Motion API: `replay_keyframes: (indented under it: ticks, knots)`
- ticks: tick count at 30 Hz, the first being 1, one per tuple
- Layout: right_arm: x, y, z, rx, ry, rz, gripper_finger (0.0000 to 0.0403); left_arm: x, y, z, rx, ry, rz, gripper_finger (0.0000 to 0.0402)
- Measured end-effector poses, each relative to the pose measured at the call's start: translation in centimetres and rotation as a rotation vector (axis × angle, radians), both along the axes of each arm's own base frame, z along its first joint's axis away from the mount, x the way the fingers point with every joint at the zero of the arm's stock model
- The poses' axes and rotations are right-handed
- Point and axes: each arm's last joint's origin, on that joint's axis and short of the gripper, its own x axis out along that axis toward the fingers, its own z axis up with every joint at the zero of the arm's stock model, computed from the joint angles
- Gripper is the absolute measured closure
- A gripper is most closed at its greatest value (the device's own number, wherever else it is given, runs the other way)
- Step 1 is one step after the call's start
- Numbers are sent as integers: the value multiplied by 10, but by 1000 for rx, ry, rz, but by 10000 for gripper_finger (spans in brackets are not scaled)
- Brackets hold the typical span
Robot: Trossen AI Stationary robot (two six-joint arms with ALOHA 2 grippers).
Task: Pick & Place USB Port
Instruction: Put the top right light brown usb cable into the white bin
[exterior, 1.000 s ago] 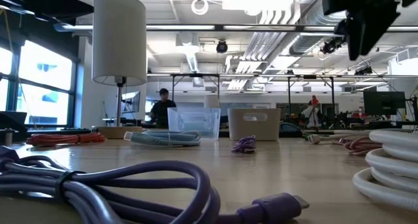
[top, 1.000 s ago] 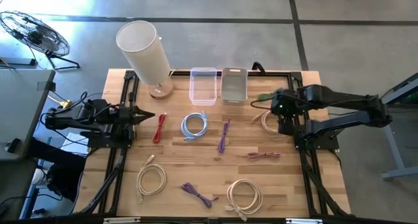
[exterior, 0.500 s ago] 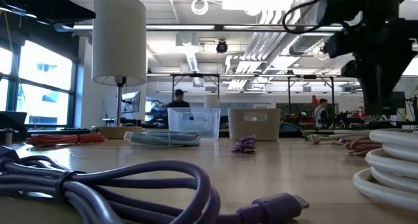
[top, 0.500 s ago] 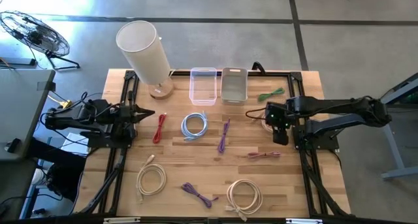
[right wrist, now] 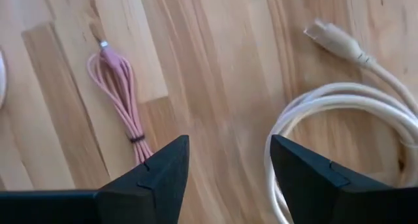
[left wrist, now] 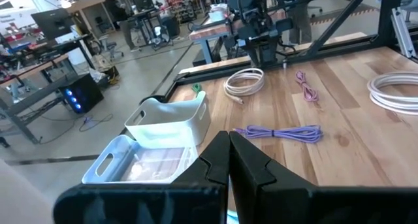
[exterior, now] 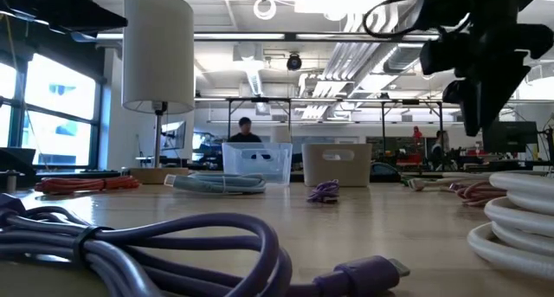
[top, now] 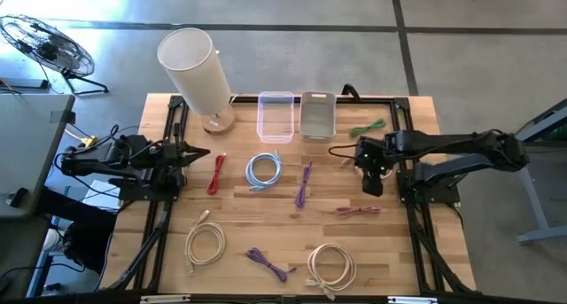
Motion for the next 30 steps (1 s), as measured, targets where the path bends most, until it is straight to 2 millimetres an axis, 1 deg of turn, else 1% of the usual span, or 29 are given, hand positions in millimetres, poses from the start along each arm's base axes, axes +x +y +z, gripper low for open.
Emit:
replay_keyframes:
  ticks: [4, 9, 19, 25, 30]
  knots:
    - [8, -2, -13, -4, 84, 4, 196, 0, 0, 0, 0, 0, 0, 401]
    - [15, -7, -29, -82, 199, -23, 196, 0, 0, 0, 0, 0, 0, 401]
    - [20, -21, -49, -124, 339, -111, 196, 0, 0, -2, -4, 21, 0, 401]
    - [24, -28, -62, -68, 383, -132, 196, -1, 0, -4, -3, 43, 0, 401]
    - [34, -31, -77, 5, 361, -100, 196, -1, 0, -4, -3, 43, -1, 401]
